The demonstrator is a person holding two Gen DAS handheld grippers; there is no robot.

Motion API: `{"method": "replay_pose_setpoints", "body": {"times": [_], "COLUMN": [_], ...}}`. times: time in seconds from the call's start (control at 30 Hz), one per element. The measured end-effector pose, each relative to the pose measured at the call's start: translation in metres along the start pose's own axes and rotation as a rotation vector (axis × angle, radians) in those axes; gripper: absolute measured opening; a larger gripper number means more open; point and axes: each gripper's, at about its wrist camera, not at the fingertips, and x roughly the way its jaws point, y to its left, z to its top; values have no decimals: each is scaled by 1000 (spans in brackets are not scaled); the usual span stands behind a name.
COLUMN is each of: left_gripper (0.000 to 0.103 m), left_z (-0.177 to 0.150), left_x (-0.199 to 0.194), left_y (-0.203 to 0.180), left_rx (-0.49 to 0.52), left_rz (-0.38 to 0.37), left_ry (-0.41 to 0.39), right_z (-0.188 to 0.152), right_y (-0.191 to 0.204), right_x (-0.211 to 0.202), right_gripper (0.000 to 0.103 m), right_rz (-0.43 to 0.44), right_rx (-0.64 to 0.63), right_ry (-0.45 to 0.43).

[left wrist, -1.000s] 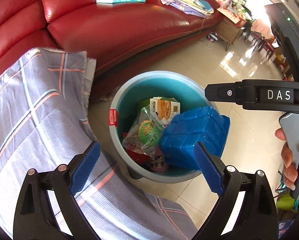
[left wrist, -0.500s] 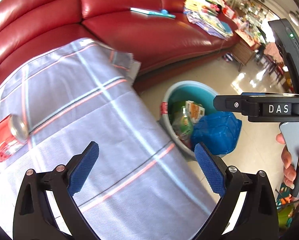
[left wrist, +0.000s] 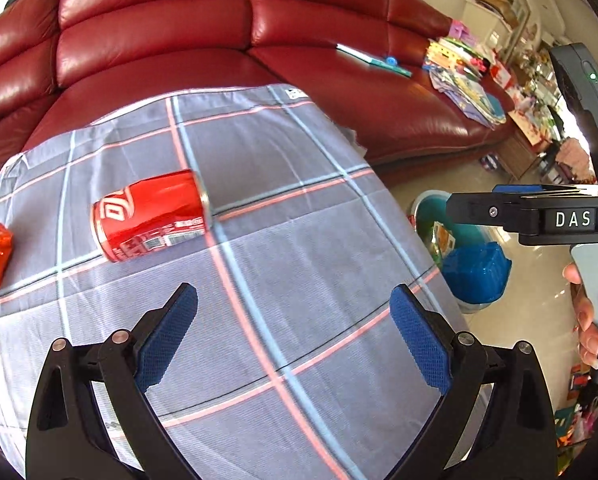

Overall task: Collect trash
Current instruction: 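Move both tools back over the table toward the can and orange bag, then grasp the orange snack bag with the left tool while the right tool grasps the red can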

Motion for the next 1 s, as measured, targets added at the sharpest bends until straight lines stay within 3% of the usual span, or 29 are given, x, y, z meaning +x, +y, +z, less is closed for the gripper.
{"method": "replay_pose_setpoints", "body": {"times": [0.5,0.73,1.0], "left_gripper": [98,98,98], "left_z": [-43,-59,-65], "left_x": [-68,-85,-83], "left_y": [112,161,201], "left_rx": [-151,-208,-240], "left_rz": [102,155,205], "left_ry": [-52,-56,-32], "right_z": [9,12,13], "right_y": [111,161,217], "right_x": [-2,10,56], "right_gripper": [94,94,94], "right_rz": [11,0,-82], "right_rx": [-220,-409,-689], "right_ry": [0,-26,39]}}
